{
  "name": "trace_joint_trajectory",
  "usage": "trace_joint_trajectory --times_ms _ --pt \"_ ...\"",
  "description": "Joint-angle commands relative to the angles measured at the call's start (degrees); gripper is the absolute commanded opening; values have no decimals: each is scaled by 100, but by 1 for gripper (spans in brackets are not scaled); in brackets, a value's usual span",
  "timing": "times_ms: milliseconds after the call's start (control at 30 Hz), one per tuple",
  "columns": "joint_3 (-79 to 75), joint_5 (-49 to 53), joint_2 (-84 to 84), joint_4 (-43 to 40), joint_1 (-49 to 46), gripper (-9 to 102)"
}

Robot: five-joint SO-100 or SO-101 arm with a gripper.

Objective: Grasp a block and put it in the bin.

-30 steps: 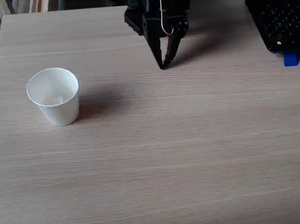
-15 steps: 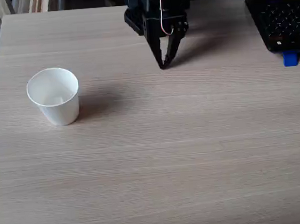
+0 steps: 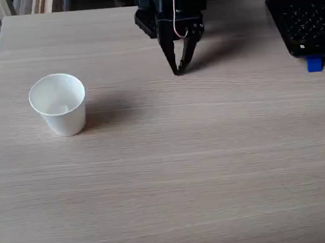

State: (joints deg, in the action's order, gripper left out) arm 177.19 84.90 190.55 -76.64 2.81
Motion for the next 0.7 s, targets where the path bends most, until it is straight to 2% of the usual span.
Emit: trace_joint_trajectory --times_ms 0,400,667 --pt "88 0 35 35 -18 0" --pt "88 193 35 0 527 0" --pt "88 167 35 0 554 0"
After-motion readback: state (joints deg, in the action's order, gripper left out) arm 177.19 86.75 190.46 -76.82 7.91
